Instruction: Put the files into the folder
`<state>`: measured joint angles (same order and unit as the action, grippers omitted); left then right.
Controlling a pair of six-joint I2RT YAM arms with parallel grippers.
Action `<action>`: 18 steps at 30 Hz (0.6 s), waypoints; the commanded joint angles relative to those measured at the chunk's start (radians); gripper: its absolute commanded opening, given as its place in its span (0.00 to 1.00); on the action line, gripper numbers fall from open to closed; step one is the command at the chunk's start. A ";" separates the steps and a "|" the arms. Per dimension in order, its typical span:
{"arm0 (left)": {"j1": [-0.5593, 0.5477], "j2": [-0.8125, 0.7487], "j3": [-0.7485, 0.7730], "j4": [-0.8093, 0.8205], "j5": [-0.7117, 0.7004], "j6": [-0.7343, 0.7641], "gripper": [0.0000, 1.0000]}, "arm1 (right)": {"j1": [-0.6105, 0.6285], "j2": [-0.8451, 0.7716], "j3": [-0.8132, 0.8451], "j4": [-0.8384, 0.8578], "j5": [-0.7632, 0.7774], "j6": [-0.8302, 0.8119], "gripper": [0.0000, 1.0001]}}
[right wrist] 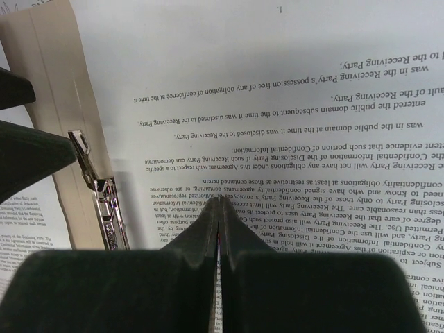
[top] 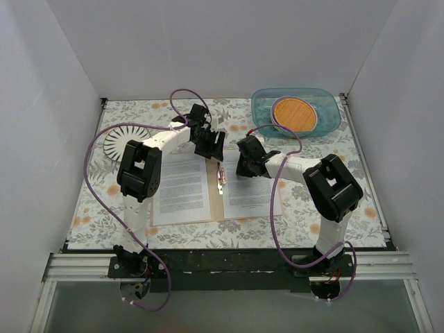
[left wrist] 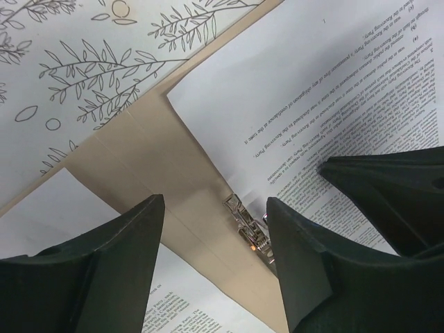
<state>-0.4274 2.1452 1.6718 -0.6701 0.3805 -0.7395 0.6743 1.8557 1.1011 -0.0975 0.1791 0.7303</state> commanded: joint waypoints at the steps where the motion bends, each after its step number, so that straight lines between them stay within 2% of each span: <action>1: 0.001 -0.011 0.034 0.007 -0.009 -0.014 0.59 | 0.002 0.025 -0.040 -0.062 0.003 0.043 0.01; 8: -0.011 -0.005 0.000 0.017 -0.020 -0.029 0.49 | 0.002 0.010 -0.066 -0.077 0.019 0.083 0.01; 18: -0.047 0.018 0.008 0.018 -0.032 -0.035 0.46 | 0.002 0.002 -0.110 -0.073 0.017 0.103 0.01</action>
<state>-0.4572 2.1563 1.6669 -0.6575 0.3599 -0.7681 0.6739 1.8320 1.0428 -0.0399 0.1917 0.8326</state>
